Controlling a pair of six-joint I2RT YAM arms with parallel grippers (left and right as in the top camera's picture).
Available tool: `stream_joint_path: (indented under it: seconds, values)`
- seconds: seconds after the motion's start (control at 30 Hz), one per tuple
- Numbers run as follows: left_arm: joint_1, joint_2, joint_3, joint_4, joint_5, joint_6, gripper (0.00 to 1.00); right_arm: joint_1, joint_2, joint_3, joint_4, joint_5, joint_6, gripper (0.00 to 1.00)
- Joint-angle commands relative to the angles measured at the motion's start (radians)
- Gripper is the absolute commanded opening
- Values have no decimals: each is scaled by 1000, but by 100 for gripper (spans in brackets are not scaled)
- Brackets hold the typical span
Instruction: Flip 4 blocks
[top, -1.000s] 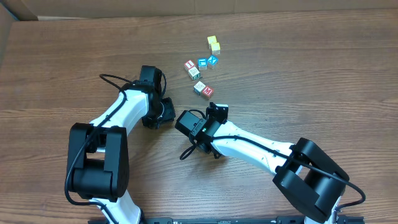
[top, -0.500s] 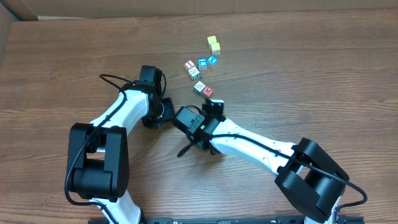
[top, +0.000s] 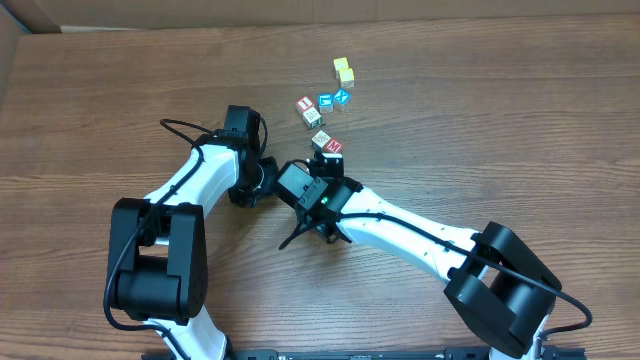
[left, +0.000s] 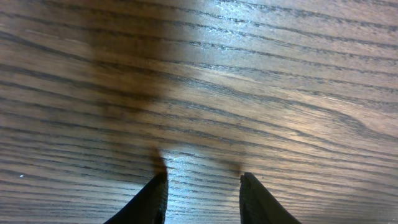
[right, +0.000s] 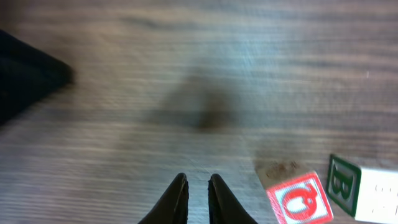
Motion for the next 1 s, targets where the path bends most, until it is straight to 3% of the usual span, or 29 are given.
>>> stream_joint_path:
  seconds: [0.0, 0.97]
  values:
    - [6, 43, -44, 5, -56, -5, 33, -3, 0, -28, 8, -28, 2, 14]
    - [6, 43, -44, 0, -56, -5, 38, -12, 0, -87, -42, 79, 80, 14]
